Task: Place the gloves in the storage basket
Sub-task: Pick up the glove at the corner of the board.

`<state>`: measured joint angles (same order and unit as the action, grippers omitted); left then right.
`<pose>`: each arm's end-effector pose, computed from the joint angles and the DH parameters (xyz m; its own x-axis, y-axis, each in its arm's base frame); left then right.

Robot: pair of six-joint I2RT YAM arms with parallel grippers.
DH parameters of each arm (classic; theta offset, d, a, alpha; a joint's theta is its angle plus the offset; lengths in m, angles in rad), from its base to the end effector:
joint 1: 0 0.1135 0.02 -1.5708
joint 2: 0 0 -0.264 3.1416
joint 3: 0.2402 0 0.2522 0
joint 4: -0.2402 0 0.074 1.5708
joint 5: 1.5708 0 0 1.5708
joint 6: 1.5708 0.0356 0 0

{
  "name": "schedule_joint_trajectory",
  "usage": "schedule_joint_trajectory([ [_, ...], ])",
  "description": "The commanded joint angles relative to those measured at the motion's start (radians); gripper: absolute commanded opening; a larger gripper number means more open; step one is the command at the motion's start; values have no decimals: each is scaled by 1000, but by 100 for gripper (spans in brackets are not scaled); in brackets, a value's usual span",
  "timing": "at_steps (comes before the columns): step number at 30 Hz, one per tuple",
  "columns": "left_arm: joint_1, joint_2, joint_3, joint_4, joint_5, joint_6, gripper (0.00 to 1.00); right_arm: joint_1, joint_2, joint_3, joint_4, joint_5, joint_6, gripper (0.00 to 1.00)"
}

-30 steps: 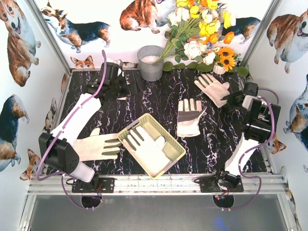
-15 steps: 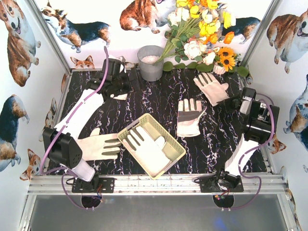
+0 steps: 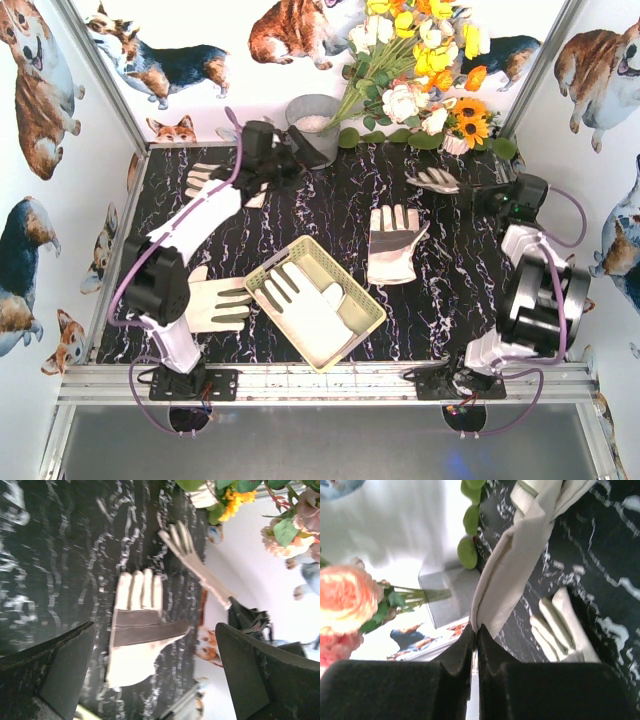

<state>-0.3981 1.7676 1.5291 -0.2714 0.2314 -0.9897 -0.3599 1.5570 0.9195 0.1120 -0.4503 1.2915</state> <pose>0.3827 -0.1698 0.3198 -0.7166 -0.5812 -0.3855 -0.0676 0.6081 -0.7910 0.3243 -0.1055 0.2267 -0.1634 0.9862 -0.0286 0.4416 0.0990 0.8917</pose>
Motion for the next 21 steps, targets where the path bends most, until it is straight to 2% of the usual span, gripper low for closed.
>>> schedule_joint_trajectory([
  [1, -57, 69, -22, 214, 80, -261, 100, 48, -125, -71, 50, 46, 104, 0],
  [8, -148, 219, 9, 322, 151, -482, 100, 124, -267, -138, 4, 95, 136, 0],
  [11, -181, 267, 42, 314, 165, -536, 100, 149, -304, -159, 0, 97, 159, 0],
  [21, -228, 360, 39, 426, 153, -755, 100, 271, -357, -176, 20, 125, 185, 0],
])
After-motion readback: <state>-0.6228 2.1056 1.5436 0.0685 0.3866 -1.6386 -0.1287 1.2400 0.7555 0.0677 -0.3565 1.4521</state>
